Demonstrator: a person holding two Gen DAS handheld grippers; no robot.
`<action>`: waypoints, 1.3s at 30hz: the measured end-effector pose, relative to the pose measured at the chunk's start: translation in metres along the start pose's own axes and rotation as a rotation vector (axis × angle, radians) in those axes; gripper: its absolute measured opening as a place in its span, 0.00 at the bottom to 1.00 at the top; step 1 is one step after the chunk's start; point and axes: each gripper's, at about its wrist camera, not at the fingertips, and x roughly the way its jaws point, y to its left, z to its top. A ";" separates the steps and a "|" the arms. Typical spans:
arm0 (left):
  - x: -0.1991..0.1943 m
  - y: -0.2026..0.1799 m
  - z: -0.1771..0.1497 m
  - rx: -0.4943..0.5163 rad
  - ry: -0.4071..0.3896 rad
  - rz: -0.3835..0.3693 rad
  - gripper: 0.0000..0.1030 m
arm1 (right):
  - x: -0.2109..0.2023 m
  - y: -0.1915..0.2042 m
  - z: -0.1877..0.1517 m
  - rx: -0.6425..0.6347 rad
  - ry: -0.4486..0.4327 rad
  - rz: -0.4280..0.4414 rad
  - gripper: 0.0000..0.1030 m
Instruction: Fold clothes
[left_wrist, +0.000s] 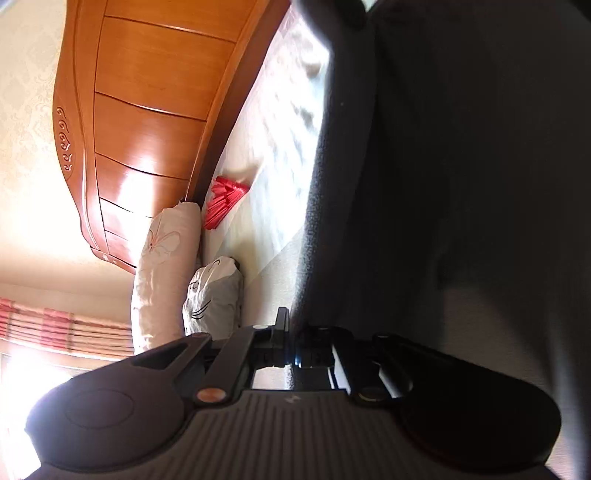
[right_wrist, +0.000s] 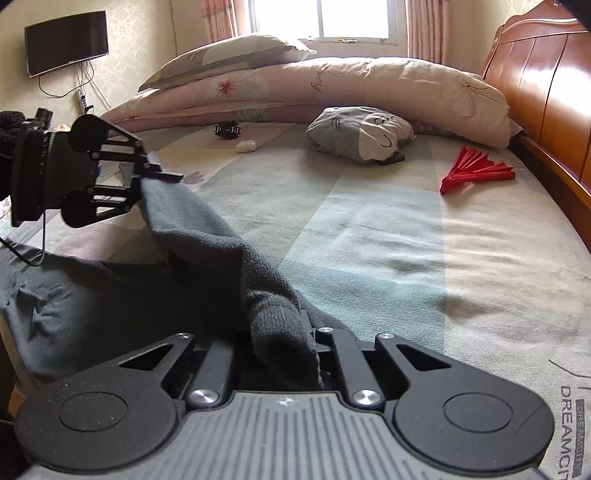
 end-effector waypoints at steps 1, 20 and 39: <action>-0.010 -0.003 0.003 -0.005 -0.007 -0.010 0.01 | -0.002 0.000 -0.001 0.003 -0.006 -0.005 0.15; -0.040 -0.045 0.038 -0.077 -0.015 -0.083 0.12 | -0.018 0.010 -0.003 0.000 -0.029 -0.001 0.18; 0.008 -0.049 -0.032 -0.216 0.188 -0.075 0.18 | -0.018 0.011 -0.010 0.003 -0.011 0.006 0.18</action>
